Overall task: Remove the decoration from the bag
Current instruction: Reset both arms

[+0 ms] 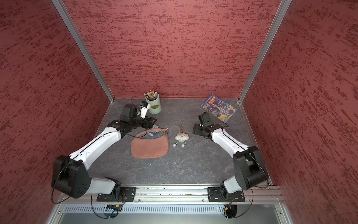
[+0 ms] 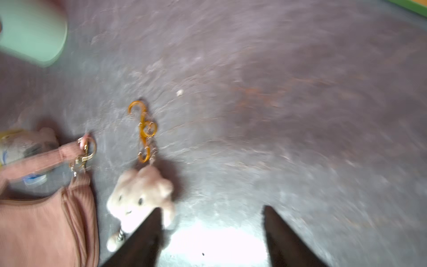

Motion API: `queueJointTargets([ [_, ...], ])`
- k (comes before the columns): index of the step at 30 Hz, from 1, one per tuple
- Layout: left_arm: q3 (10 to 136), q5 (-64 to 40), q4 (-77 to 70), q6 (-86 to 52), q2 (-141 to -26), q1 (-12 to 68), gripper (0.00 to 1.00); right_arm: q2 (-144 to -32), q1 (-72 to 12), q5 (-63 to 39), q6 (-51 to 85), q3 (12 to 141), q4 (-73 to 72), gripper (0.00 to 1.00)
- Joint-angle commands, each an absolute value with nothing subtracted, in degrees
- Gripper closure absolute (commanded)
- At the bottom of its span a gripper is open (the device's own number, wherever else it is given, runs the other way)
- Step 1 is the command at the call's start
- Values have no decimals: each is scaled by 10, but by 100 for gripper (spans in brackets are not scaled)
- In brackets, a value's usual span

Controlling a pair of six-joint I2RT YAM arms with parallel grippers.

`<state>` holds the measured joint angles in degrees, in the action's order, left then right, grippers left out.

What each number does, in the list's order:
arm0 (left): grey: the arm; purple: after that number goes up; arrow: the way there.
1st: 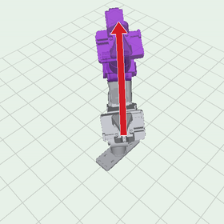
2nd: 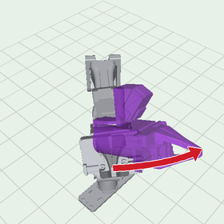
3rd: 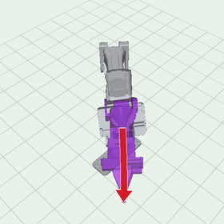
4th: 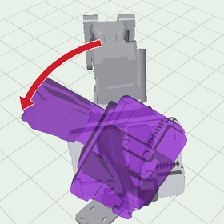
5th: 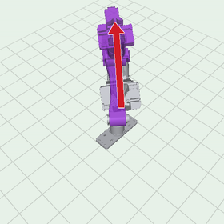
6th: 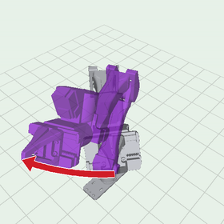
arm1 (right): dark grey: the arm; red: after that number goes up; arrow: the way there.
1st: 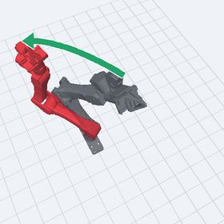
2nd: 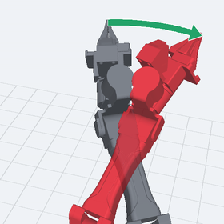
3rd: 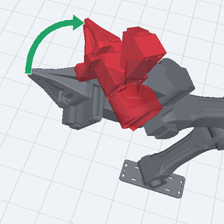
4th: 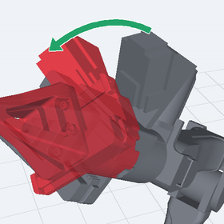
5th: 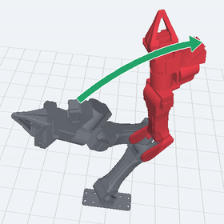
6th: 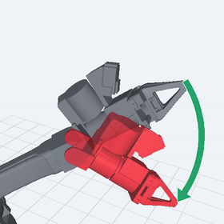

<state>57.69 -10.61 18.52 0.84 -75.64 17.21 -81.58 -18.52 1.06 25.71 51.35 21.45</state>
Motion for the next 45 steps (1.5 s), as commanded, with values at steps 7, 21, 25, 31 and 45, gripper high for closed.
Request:
queueJointTargets([
  [7, 329, 94, -47, -62, -581, 84, 19, -667, -116, 252, 77, 377, -6, 2],
  [21, 229, -12, -391, -10, -778, -15, 15, -796, -45, 179, 31, 263, -357, 2],
  [25, 227, -79, -440, 14, -810, -28, 14, -843, -41, 120, -2, 255, -426, 2],
  [31, 205, -72, -534, -2, -879, -39, 1, -888, -25, 92, 3, 214, -543, 2],
  [45, 219, -31, -506, 7, -878, -20, 0, -883, -23, 102, 10, 213, -533, 2],
])
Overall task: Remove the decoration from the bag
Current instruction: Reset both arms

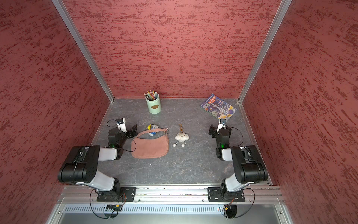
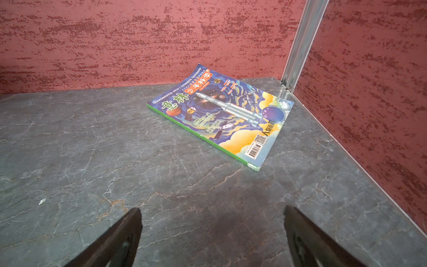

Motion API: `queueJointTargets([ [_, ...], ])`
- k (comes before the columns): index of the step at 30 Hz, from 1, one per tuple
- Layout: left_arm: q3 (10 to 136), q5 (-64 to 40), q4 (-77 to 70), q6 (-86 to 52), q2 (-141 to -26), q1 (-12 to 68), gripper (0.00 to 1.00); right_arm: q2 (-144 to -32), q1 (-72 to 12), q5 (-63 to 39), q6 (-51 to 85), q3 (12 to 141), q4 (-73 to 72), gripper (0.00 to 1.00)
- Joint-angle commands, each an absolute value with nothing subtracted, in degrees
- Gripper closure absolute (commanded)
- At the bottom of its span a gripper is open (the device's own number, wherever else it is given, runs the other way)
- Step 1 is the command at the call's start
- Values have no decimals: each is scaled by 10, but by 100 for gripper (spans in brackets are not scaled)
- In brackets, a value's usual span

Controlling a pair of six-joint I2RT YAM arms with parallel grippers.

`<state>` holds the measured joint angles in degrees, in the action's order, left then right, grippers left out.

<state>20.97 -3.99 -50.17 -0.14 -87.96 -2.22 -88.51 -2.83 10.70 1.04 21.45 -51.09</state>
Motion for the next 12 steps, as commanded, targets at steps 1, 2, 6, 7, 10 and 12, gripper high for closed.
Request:
queueJointTargets([
  [1, 219, -31, -507, 6, -878, -20, 0, -883, -24, 102, 10, 213, -532, 2],
  [2, 219, -31, -508, 6, -877, -20, 0, -883, -24, 103, 10, 213, -533, 2],
  [6, 218, -30, -508, 8, -878, -19, 0, -883, -23, 102, 10, 213, -533, 2],
  [7, 216, -24, -511, 14, -878, -12, 0, -883, -24, 102, 10, 213, -533, 2],
  [10, 216, -20, -511, 16, -878, -9, 0, -883, -24, 103, 10, 214, -533, 2],
  [12, 216, -25, -513, 14, -878, -12, 0, -883, -23, 102, 10, 214, -532, 2],
])
